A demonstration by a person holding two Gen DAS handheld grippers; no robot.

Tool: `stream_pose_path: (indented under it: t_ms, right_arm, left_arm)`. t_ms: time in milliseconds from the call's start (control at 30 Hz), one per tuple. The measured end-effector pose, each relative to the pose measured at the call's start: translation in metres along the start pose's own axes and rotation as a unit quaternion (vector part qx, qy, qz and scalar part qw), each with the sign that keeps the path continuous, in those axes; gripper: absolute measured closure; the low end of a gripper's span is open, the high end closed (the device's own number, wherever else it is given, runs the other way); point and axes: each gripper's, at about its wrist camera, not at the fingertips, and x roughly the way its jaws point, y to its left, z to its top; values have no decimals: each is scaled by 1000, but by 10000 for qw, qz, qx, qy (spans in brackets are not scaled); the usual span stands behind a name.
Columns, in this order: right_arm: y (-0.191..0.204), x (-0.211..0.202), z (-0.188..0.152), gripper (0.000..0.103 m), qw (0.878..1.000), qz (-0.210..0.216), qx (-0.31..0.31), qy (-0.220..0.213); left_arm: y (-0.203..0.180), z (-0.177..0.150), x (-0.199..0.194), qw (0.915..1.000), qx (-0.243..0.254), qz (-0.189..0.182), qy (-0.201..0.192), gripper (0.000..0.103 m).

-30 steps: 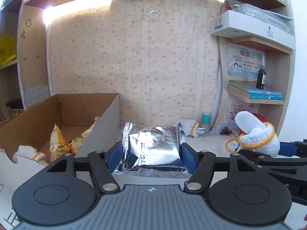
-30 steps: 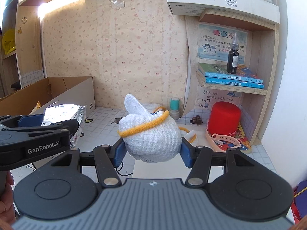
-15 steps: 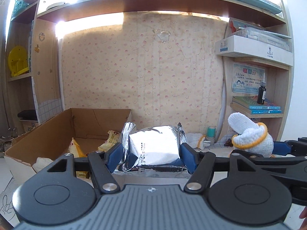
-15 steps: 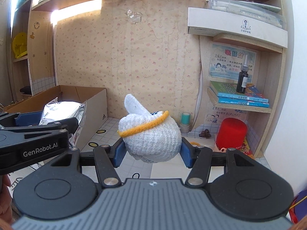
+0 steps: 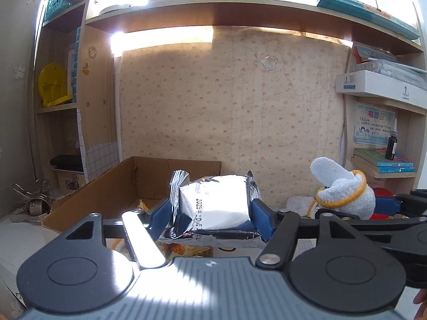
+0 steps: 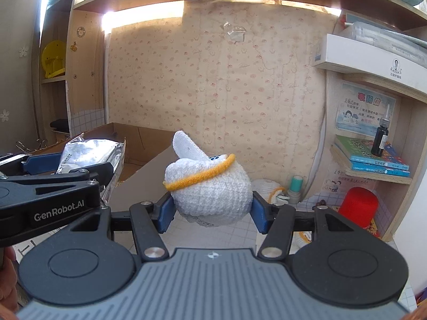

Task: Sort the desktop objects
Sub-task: 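Lift the foil packet and glove and carry both over the shoebox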

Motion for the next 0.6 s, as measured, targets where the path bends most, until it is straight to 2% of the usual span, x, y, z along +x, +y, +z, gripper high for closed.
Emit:
stream_pose_path:
  t_ms: [600]
  right_arm:
    - [60,58,37,46,9976,669,-186,16]
  left_arm:
    - [87,8,25,9972,-236,702,82,35]
